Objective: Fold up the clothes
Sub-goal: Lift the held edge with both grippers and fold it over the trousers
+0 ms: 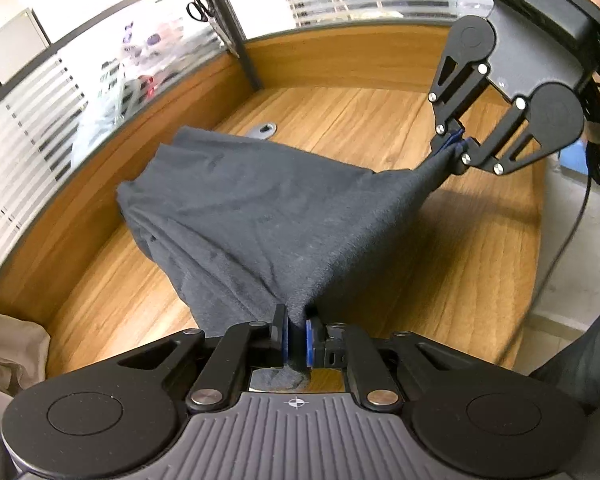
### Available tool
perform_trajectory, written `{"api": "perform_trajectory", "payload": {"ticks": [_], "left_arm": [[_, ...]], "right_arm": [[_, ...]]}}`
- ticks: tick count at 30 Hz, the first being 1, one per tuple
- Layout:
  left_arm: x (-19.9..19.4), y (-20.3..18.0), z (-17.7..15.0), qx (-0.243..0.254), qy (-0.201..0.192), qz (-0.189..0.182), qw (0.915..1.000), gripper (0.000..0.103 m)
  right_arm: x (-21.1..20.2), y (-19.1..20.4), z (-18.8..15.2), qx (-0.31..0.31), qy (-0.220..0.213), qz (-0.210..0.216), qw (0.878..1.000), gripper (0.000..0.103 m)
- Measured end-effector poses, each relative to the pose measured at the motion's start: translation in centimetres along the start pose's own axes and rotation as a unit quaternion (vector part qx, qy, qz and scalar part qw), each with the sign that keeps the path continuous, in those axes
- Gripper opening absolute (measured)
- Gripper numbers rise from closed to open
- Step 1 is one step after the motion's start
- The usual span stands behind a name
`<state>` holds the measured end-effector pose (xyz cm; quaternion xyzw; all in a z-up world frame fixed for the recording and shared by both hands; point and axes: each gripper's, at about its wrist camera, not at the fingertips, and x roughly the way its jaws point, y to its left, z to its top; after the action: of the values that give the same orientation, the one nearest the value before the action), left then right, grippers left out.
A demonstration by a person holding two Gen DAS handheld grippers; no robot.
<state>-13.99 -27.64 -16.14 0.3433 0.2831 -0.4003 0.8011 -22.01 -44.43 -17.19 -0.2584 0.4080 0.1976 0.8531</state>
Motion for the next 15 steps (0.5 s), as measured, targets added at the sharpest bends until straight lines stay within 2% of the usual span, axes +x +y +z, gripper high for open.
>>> {"api": "perform_trajectory", "payload": {"ticks": [4, 12, 15], "left_arm": [[-3.0, 1.1, -0.3, -0.013, -0.032, -0.019, 0.9992, 0.009], [-10.2, 3.1, -0.6, -0.021, -0.065, -0.096, 0.9931, 0.009], [-11.3, 4.0, 0.4, -0.014, -0.066, -0.089, 0.9937, 0.009]], "right_arm": [[-2.4, 0.3, 1.4, 0.003, 0.002, 0.001, 1.0, 0.006], [-9.0, 1.6, 5.0, 0.029, 0.016, 0.031, 0.999, 0.006], [-10.7, 1.1, 6.5, 0.048, 0.017, 0.025, 0.998, 0.006]]}}
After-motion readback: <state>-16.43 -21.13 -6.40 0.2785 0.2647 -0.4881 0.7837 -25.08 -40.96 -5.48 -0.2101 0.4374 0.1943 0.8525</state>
